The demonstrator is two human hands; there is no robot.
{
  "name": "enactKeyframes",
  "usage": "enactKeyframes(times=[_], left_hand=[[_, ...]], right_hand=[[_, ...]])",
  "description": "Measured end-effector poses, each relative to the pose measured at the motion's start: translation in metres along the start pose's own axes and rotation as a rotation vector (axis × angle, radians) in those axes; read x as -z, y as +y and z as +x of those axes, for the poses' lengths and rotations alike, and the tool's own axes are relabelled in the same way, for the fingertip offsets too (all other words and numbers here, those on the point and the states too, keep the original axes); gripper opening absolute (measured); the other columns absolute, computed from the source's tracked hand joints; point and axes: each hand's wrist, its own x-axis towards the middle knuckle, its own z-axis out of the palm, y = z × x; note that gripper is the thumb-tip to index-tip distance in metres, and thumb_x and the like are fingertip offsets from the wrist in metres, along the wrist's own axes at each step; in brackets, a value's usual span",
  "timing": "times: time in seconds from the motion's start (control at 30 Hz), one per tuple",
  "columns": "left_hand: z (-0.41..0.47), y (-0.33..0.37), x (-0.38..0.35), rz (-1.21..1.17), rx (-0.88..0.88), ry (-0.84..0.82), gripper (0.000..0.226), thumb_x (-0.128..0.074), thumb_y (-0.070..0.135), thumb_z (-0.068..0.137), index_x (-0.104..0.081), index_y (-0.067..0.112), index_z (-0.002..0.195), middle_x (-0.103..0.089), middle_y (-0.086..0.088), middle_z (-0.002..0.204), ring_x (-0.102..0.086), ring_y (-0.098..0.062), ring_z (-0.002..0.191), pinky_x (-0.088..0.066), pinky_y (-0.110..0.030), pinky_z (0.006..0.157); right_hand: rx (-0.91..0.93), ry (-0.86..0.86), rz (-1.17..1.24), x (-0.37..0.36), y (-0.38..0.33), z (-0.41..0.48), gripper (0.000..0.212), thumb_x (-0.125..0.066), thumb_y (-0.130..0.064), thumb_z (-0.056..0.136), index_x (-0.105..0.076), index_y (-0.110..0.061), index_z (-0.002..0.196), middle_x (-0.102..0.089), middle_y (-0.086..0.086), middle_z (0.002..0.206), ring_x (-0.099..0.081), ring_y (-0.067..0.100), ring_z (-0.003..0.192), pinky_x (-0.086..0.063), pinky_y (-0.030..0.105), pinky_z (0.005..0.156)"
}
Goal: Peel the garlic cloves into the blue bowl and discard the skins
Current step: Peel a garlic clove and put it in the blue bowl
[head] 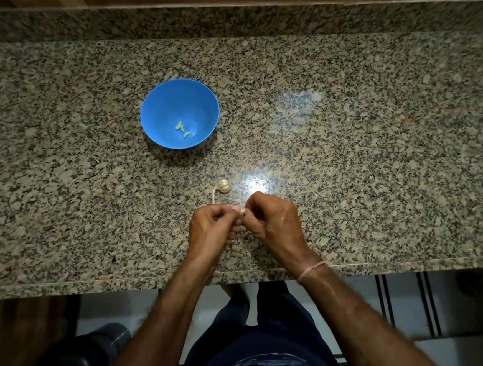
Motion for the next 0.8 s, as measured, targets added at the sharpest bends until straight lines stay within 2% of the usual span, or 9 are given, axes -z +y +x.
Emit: enactKeyframes(times=[0.07,0.17,0.27,0.33,0.4,0.5,0.63,0.73,0.8], left_hand=[[0.003,-0.002,0.003,0.004,-0.018,-0.015,0.015,-0.070,0.022,0.099,-0.077,0.011,0.090,-0.077,-0.004,0.078,-0.073,-0.014,0.073,-0.056,-0.020,0.062],[0.005,-0.005,0.005,0.256,-0.206,0.077,0.015,-0.071,0.031,0.098,-0.077,0.018,0.096,-0.075,0.004,0.084,-0.072,-0.009,0.080,-0.058,-0.021,0.069],[0.002,-0.004,0.004,0.361,-0.342,0.119,0.010,-0.071,0.028,0.098,-0.075,0.019,0.101,-0.072,0.009,0.087,-0.066,0.000,0.080,-0.050,-0.008,0.066],[0.002,-0.004,0.005,0.455,-0.457,0.141,0.009,-0.069,0.025,0.100,-0.074,0.017,0.097,-0.068,0.009,0.082,-0.061,0.003,0.074,-0.045,-0.008,0.061],[0.004,-0.006,0.004,0.558,-0.541,0.148,0.014,-0.066,0.023,0.102,-0.071,0.013,0.093,-0.062,0.009,0.079,-0.054,0.003,0.069,-0.036,-0.011,0.059],[0.004,-0.006,0.003,0.513,-0.401,0.085,0.017,-0.062,0.027,0.104,-0.067,0.016,0.092,-0.060,0.010,0.076,-0.052,0.000,0.066,-0.036,-0.016,0.058],[0.004,-0.007,0.000,0.382,-0.293,0.039,0.010,-0.069,0.028,0.100,-0.071,0.020,0.094,-0.069,0.009,0.081,-0.063,0.000,0.073,-0.044,-0.007,0.061],[0.009,-0.007,-0.001,-0.169,0.074,-0.068,0.012,-0.073,0.018,0.096,-0.076,0.010,0.105,-0.078,-0.010,0.095,-0.072,-0.010,0.078,-0.055,-0.018,0.067],[0.012,-0.005,-0.001,-0.478,0.251,-0.140,0.016,-0.074,0.009,0.093,-0.075,0.003,0.108,-0.077,-0.015,0.098,-0.072,-0.013,0.078,-0.058,-0.023,0.067]], right_hand=[[0.006,0.017,-0.009,-0.001,0.000,-0.001,0.014,-0.070,-0.019,0.097,-0.061,-0.017,0.086,-0.059,-0.009,0.074,-0.057,0.008,0.063,-0.050,0.023,0.055],[-0.187,-0.010,0.226,0.003,0.000,0.004,0.012,-0.072,-0.019,0.097,-0.069,-0.014,0.086,-0.065,-0.009,0.070,-0.060,0.002,0.060,-0.047,0.014,0.055],[-0.281,-0.018,0.386,0.006,0.002,0.007,0.009,-0.074,-0.017,0.095,-0.074,-0.012,0.088,-0.070,-0.006,0.075,-0.064,0.000,0.065,-0.052,0.014,0.061],[-0.280,-0.027,0.400,0.005,0.004,0.007,0.009,-0.075,-0.019,0.095,-0.074,-0.013,0.088,-0.071,-0.004,0.075,-0.066,0.004,0.066,-0.056,0.019,0.063],[-0.248,-0.028,0.354,0.002,0.004,0.004,0.010,-0.074,-0.018,0.095,-0.073,-0.014,0.086,-0.069,-0.005,0.071,-0.063,0.003,0.062,-0.053,0.017,0.059],[-0.234,-0.031,0.335,0.001,0.004,0.003,0.012,-0.073,-0.018,0.096,-0.070,-0.015,0.085,-0.065,-0.008,0.069,-0.059,0.001,0.060,-0.048,0.013,0.057],[-0.225,-0.016,0.311,0.001,0.006,0.002,0.011,-0.072,-0.022,0.097,-0.069,-0.016,0.088,-0.066,-0.007,0.072,-0.059,0.002,0.062,-0.051,0.017,0.056],[-0.161,0.015,0.240,0.000,0.007,0.003,0.009,-0.071,-0.022,0.098,-0.069,-0.016,0.092,-0.067,-0.008,0.077,-0.064,0.007,0.067,-0.056,0.028,0.060],[-0.179,0.044,0.261,-0.002,0.006,0.004,0.007,-0.072,-0.022,0.098,-0.069,-0.016,0.094,-0.068,-0.008,0.080,-0.066,0.008,0.070,-0.058,0.027,0.062]])
